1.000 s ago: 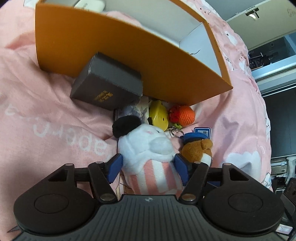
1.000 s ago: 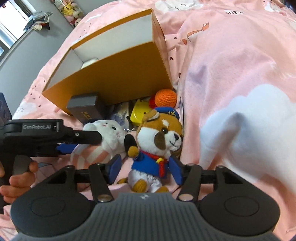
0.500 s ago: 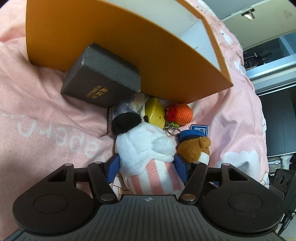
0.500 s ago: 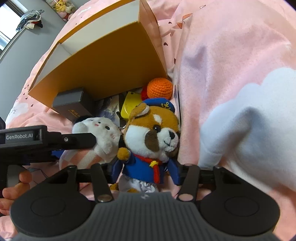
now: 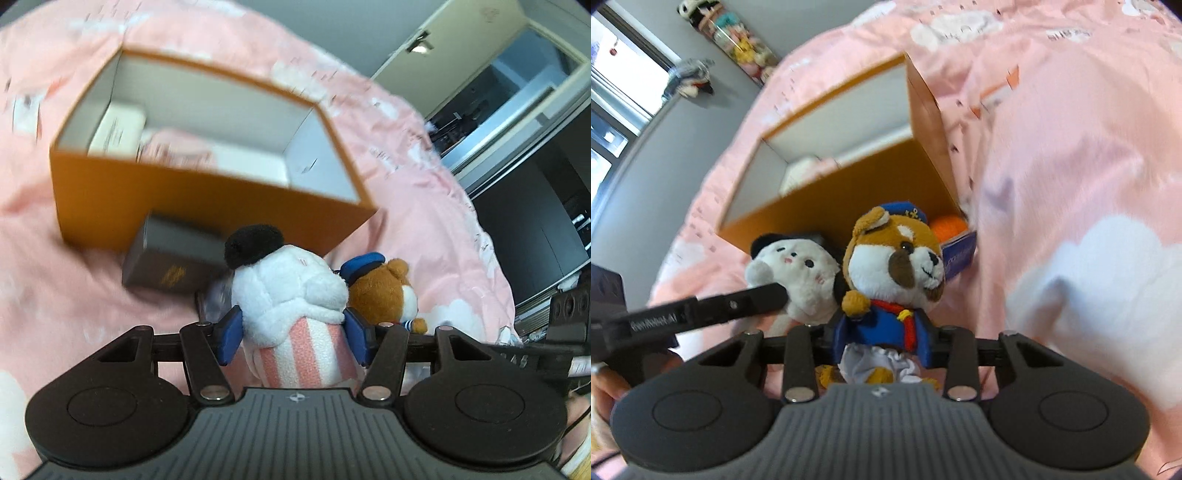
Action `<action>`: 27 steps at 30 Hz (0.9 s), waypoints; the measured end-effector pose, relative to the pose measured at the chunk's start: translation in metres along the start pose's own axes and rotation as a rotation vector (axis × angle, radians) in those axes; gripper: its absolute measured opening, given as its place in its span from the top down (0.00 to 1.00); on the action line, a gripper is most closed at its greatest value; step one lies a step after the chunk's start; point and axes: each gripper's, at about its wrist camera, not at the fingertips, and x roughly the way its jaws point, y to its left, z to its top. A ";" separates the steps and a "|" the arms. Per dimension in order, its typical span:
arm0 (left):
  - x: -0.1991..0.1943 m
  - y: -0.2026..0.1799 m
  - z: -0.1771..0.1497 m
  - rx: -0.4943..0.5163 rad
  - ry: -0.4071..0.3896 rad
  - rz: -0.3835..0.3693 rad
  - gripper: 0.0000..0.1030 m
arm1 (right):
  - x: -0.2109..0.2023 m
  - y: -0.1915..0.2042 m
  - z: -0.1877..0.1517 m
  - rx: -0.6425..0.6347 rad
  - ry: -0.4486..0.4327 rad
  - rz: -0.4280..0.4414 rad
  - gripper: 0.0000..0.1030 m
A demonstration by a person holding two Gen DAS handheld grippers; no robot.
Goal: Organize objects
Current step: 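Carry the white plush with the left tool while the right tool carries the dog plush into the box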
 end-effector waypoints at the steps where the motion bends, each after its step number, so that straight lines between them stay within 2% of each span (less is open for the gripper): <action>1: -0.003 -0.004 0.002 0.022 -0.016 0.002 0.36 | -0.004 0.002 0.004 -0.002 -0.012 0.011 0.63; 7: -0.019 -0.018 0.032 0.093 -0.097 0.014 0.36 | -0.024 0.022 0.043 -0.050 -0.100 0.067 0.63; 11: -0.031 -0.029 0.065 0.176 -0.168 0.046 0.36 | -0.029 0.043 0.077 -0.147 -0.155 0.047 0.63; 16: -0.017 -0.033 0.108 0.215 -0.208 0.097 0.36 | -0.009 0.063 0.120 -0.239 -0.179 0.003 0.64; 21: 0.020 -0.023 0.130 0.197 -0.152 0.131 0.36 | 0.029 0.063 0.151 -0.248 -0.147 -0.042 0.65; 27: 0.064 0.001 0.128 0.165 -0.036 0.146 0.36 | 0.072 0.051 0.162 -0.230 -0.044 -0.105 0.65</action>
